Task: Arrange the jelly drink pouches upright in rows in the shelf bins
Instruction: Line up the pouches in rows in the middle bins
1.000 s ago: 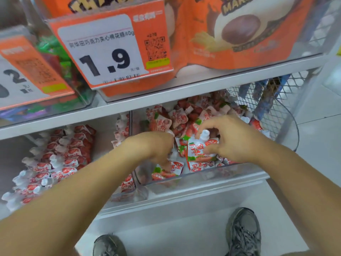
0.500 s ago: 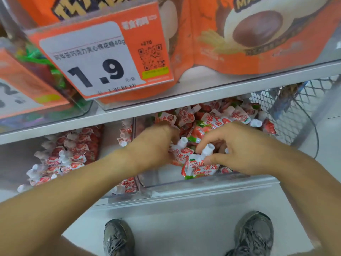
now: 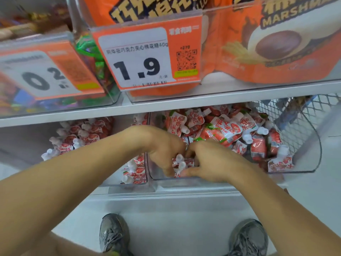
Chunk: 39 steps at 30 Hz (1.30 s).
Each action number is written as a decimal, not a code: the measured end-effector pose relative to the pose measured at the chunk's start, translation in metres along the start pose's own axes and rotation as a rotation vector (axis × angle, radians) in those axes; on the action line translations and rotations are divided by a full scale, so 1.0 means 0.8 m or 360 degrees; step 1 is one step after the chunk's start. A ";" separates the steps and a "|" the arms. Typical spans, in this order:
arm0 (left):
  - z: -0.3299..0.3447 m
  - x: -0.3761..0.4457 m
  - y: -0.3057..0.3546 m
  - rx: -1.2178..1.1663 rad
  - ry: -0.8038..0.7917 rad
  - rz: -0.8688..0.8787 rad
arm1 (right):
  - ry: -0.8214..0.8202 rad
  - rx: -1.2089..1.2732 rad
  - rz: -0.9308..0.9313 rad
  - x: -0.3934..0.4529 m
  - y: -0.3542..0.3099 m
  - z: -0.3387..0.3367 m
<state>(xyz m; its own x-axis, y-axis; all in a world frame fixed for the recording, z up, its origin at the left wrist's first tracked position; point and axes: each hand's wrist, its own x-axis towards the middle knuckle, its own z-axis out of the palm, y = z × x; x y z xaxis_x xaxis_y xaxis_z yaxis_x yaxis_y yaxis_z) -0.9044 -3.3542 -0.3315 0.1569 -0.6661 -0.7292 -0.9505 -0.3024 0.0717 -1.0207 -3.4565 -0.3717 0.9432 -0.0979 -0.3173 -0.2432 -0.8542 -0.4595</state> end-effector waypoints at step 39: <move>0.173 -0.052 0.016 -0.1148 0.1941 -0.0297 | -0.0382 0.0498 0.0042 0.019 -0.019 -0.027</move>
<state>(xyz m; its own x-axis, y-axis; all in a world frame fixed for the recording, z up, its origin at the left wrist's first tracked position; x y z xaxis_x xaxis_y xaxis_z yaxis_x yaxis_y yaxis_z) -0.9599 -3.2362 -0.3946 0.7423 -0.6263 0.2380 -0.6066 -0.4773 0.6358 -0.9981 -3.4561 -0.3519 0.8649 0.0360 -0.5007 -0.3590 -0.6527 -0.6672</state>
